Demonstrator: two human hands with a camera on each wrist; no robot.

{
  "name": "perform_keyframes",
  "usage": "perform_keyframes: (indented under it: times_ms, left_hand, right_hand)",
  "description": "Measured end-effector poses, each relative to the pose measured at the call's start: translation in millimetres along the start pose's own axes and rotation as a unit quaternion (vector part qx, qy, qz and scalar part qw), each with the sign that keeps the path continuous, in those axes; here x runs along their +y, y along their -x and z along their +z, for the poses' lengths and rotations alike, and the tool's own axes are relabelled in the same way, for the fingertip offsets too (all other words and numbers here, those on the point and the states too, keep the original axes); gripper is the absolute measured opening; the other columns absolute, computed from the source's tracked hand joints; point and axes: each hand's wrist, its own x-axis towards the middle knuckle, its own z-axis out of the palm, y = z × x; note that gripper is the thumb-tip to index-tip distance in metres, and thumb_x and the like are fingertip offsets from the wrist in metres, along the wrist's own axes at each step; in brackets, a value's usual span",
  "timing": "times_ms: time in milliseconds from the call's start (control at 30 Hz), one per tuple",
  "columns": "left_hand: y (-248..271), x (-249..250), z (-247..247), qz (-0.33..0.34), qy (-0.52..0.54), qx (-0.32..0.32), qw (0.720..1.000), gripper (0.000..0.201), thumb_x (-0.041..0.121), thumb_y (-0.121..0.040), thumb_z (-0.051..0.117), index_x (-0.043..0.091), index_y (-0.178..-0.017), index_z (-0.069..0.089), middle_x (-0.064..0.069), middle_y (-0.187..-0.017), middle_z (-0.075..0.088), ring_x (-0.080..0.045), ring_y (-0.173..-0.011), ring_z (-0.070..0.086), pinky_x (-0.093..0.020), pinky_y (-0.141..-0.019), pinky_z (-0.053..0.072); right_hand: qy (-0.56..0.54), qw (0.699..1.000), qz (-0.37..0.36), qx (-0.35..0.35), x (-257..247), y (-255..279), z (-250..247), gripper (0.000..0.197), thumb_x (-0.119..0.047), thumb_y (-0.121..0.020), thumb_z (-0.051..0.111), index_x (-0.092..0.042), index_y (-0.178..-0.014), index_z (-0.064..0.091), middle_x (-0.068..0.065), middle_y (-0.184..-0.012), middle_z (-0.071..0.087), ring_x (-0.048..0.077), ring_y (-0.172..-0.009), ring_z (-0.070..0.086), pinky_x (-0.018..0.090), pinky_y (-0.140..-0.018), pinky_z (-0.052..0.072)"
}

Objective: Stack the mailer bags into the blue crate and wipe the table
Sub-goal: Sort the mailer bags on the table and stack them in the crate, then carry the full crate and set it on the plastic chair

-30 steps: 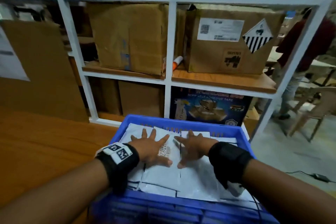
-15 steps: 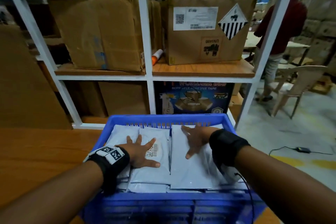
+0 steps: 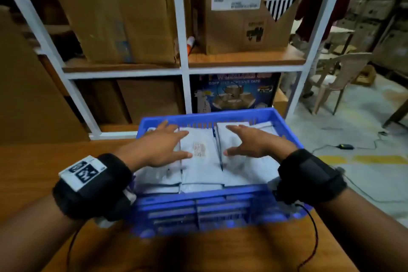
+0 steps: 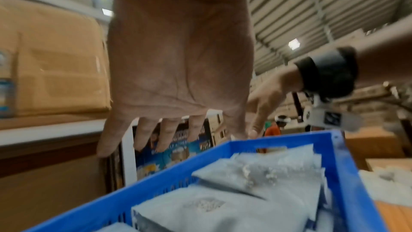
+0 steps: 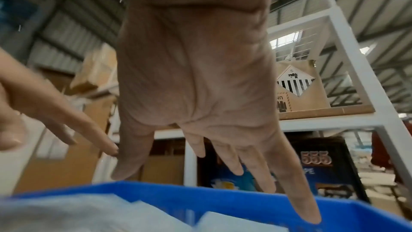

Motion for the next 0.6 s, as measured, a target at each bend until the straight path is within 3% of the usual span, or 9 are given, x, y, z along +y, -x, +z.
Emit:
perform_keyframes:
  times_ms: [100, 200, 267, 333, 433, 533, 600]
  left_hand:
    - [28, -35, 39, -0.066, 0.031, 0.103, 0.992, 0.076, 0.062, -0.091, 0.047, 0.026, -0.154, 0.024, -0.012, -0.162, 0.013, -0.036, -0.149, 0.004, -0.052, -0.119, 0.015]
    - [41, -66, 94, -0.137, 0.171, 0.132, 0.967, 0.084, 0.068, -0.086, 0.045, 0.021, -0.153, 0.024, -0.021, -0.152, 0.032, -0.042, -0.138, 0.03, -0.054, -0.112, 0.028]
    - [43, -66, 118, -0.154, 0.281, 0.125, 0.939, 0.079, 0.053, -0.089, 0.056, 0.017, -0.152, 0.025, -0.021, -0.146, 0.04, -0.043, -0.13, 0.042, -0.051, -0.105, 0.038]
    - [42, -57, 127, -0.176, 0.31, 0.135, 0.924, 0.074, 0.034, -0.092, 0.061, 0.017, -0.154, 0.023, -0.021, -0.148, 0.037, -0.042, -0.131, 0.042, -0.048, -0.105, 0.039]
    - [45, -36, 131, -0.178, 0.338, 0.157, 0.911, 0.079, 0.026, -0.094, 0.061, 0.019, -0.156, 0.014, -0.017, -0.153, 0.029, -0.039, -0.134, 0.039, -0.044, -0.108, 0.035]
    - [55, -11, 137, -0.18, 0.382, 0.175, 0.89, 0.083, 0.02, -0.096, 0.058, 0.018, -0.157, 0.002, -0.012, -0.161, 0.019, -0.035, -0.14, 0.032, -0.04, -0.113, 0.029]
    - [62, 4, 139, -0.196, 0.415, 0.185, 0.869, 0.084, 0.014, -0.096, 0.055, 0.019, -0.157, -0.002, -0.013, -0.159, 0.025, -0.039, -0.137, 0.038, -0.041, -0.109, 0.033]
  right_hand:
    - [-0.061, 0.998, 0.013, 0.024, -24, 31, 45, 0.084, -0.057, -0.087, 0.062, -0.025, -0.154, 0.024, 0.012, -0.161, 0.017, 0.028, -0.145, 0.027, 0.038, -0.113, 0.028]
    - [-0.008, 0.993, 0.052, 0.101, -37, 49, 100, 0.055, -0.058, -0.095, 0.043, -0.027, -0.14, 0.049, 0.013, -0.153, 0.032, 0.031, -0.136, 0.038, 0.043, -0.103, 0.041]
    - [0.056, 0.981, 0.064, 0.174, -43, 54, 124, 0.059, -0.055, -0.093, 0.02, -0.029, -0.122, 0.065, 0.014, -0.148, 0.042, 0.031, -0.131, 0.044, 0.042, -0.092, 0.046]
    - [0.066, 0.971, 0.092, 0.21, -42, 54, 133, 0.066, -0.051, -0.085, 0.013, -0.031, -0.115, 0.069, 0.014, -0.148, 0.044, 0.031, -0.13, 0.046, 0.042, -0.092, 0.043]
    - [0.063, 0.956, 0.154, 0.243, -32, 60, 139, 0.059, -0.047, -0.081, 0.019, -0.034, -0.106, 0.071, 0.01, -0.147, 0.048, 0.029, -0.132, 0.045, 0.047, -0.102, 0.033]
    - [0.056, 0.942, 0.18, 0.279, -18, 77, 146, 0.043, -0.042, -0.086, 0.032, -0.034, -0.099, 0.072, 0.009, -0.143, 0.052, 0.027, -0.129, 0.047, 0.046, -0.105, 0.027]
    - [0.048, 0.936, 0.191, 0.292, -9, 89, 149, 0.037, -0.04, -0.087, 0.037, -0.034, -0.099, 0.072, 0.008, -0.143, 0.053, 0.026, -0.129, 0.047, 0.044, -0.104, 0.024]
